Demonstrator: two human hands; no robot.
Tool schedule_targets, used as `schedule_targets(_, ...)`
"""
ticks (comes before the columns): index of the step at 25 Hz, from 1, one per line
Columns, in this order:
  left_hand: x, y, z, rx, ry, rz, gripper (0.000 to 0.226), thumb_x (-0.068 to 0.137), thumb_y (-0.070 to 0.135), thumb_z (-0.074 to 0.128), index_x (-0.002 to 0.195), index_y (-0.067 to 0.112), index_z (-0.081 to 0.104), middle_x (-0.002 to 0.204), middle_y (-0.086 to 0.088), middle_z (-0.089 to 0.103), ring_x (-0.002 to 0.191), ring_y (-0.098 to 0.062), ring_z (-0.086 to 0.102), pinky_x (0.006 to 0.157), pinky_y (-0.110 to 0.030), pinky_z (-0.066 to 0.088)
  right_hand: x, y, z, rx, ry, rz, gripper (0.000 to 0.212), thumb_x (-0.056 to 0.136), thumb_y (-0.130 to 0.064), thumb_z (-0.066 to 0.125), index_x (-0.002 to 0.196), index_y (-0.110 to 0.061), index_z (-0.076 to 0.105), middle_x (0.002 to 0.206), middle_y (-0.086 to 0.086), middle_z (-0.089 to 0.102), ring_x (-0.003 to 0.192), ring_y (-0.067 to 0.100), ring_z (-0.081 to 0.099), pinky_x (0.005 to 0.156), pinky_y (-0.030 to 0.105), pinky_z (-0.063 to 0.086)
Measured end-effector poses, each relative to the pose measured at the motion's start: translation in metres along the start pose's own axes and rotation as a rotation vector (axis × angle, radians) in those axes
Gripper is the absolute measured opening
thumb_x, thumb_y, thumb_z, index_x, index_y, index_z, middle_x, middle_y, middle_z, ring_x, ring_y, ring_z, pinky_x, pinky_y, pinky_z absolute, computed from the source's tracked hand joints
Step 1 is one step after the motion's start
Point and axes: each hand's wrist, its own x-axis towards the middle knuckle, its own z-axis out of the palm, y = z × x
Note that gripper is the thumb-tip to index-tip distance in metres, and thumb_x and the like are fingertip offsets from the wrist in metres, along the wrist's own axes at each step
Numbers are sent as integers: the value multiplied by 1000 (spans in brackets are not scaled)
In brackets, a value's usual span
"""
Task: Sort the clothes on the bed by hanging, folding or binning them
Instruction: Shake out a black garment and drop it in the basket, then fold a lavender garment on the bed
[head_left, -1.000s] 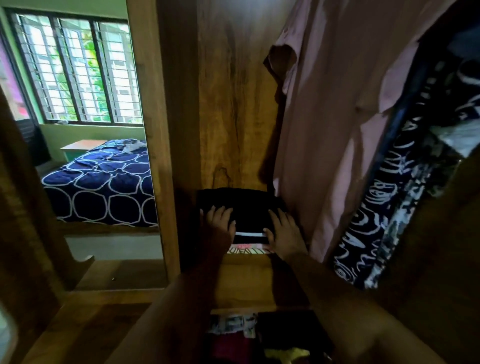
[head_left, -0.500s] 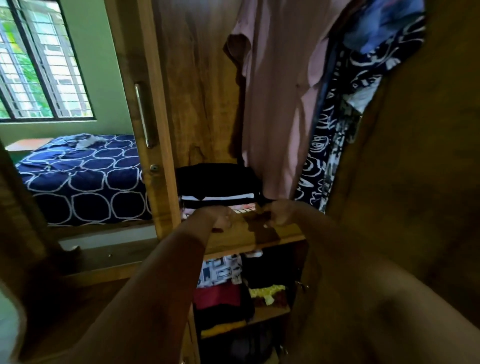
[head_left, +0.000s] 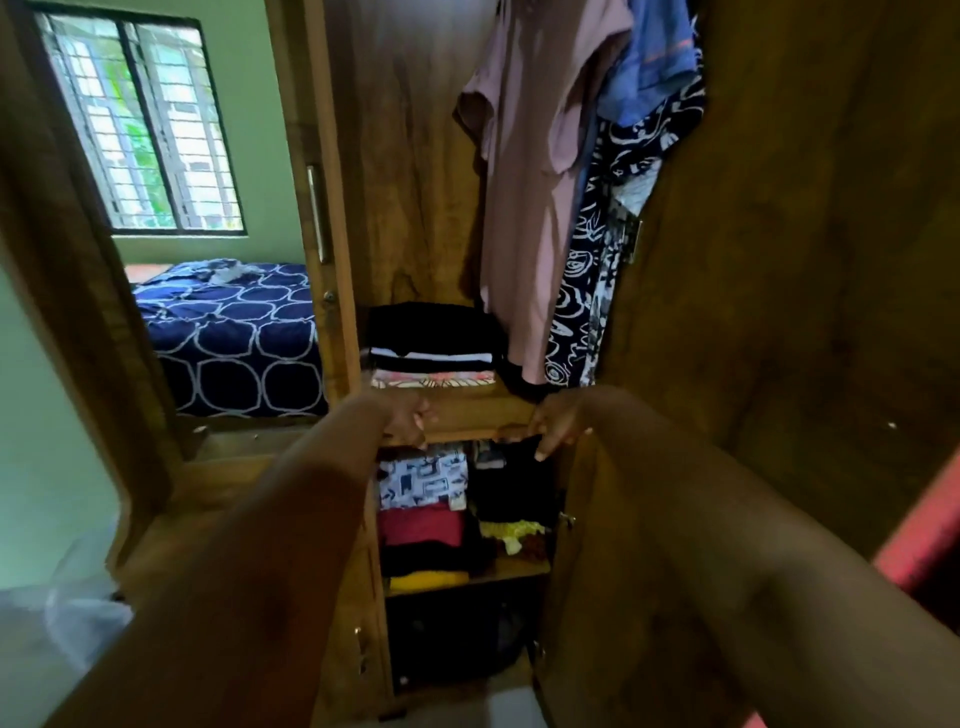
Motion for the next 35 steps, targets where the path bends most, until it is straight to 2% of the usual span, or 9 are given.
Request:
schedule_targets(4,-71,8,43,-167,55,-65,39,84,12,70,120,13,57,103,-1,60,95,-15,56,74,-22,43,-44,-25,33,48,42,-89,57,85,-35,71,133,-14,51,95,-5,51,67,6,50,61,21,45)
schedule_targets(7,-137,5,73,-205,106,-144,31,81,12,70,110,17,61,97,2,64,95,-16,59,79,-26,45,-71,-57,57,37,4,-193,55,87,-36,68,134,-15,50,95,-6,50,70,9,53,62,26,44)
schedule_targets(14,-296,-29,101,-116,107,-371,50,79,17,75,126,13,58,117,-9,65,104,-22,60,89,-27,45,-105,-179,80,-143,56,-464,37,81,-43,72,108,-21,62,99,0,61,91,22,61,72,28,44)
schedule_targets(16,-344,-48,109,-119,139,-448,51,80,21,75,127,15,59,117,-7,65,107,-23,60,91,-26,44,-113,-225,80,-217,79,-558,27,82,-43,70,98,-22,62,90,-3,59,90,20,57,74,27,42)
schedule_targets(19,-415,-72,123,-170,167,-555,53,82,24,75,131,15,55,118,-6,66,110,-22,59,82,-19,40,-127,-297,84,-280,128,-711,46,82,-43,69,121,-20,59,104,-3,58,104,18,57,82,26,40)
schedule_targets(22,-487,-104,144,-239,170,-693,56,81,26,75,132,15,54,120,-6,65,111,-21,59,90,-23,40,-138,-379,97,-374,206,-899,38,84,-39,66,117,-20,62,109,-1,61,104,18,58,83,24,41)
schedule_targets(26,-588,-162,166,-281,186,-858,56,81,29,75,132,17,54,122,-3,64,112,-21,59,95,-27,41,-144,-505,110,-486,158,-971,45,82,-48,67,119,-24,62,116,6,65,93,23,62,84,28,48)
schedule_targets(30,-681,-233,196,-356,226,-999,57,79,31,76,131,19,56,118,-3,66,107,-22,62,94,-28,44,-157,-632,125,-535,212,-1100,43,88,-46,62,121,-19,62,122,7,62,110,24,56,89,30,42)
schedule_targets(35,-785,-325,222,-424,246,-1113,54,78,31,77,127,20,58,113,-2,67,103,-23,63,93,-31,47,-166,-784,146,-564,222,-1230,40,89,-44,61,121,-19,61,122,6,61,109,22,55,82,27,41)
